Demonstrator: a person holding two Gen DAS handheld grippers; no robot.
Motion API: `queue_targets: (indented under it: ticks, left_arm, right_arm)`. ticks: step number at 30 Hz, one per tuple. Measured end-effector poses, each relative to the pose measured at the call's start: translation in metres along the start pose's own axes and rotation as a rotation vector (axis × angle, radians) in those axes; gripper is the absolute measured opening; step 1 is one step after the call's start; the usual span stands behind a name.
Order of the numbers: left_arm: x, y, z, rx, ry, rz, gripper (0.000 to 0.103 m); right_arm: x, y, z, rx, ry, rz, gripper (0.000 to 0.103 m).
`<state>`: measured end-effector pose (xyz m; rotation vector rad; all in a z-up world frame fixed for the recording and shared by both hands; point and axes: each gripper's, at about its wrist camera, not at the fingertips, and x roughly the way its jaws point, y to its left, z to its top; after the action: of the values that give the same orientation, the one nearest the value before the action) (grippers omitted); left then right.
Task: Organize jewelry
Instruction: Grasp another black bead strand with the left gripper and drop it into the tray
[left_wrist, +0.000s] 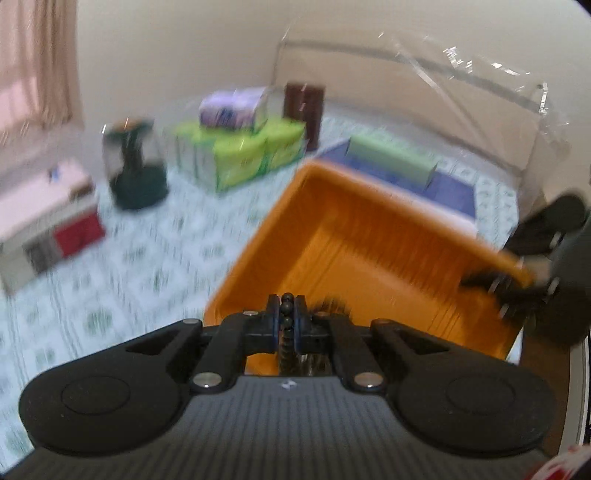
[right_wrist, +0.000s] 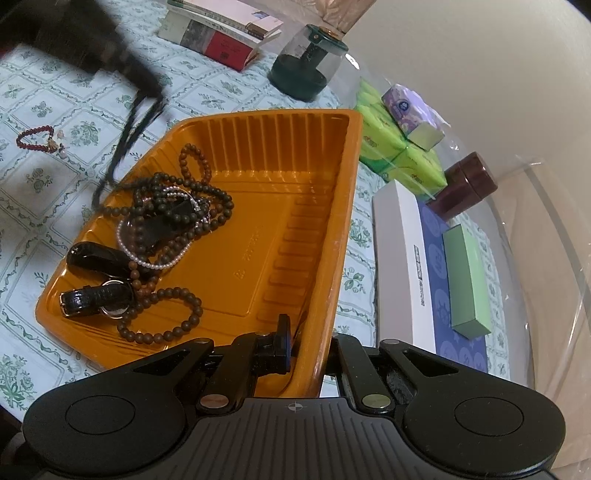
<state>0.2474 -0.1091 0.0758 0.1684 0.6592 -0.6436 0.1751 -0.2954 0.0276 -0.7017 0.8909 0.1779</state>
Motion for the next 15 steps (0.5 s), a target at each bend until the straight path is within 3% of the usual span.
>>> queue_targets:
  ticks: [10, 15]
  left_arm:
    - [-0.021, -0.038, 0.093, 0.1, -0.161, -0.043, 0.006]
    - [0.002, -0.047, 0.089, 0.101, -0.11, -0.064, 0.006]
  right_arm:
    - [-0.001, 0.001, -0.001, -0.003, -0.004, -0.001, 0.005]
    - [0.0, 0.0, -0.002, -0.001, -0.003, 0.0, 0.005]
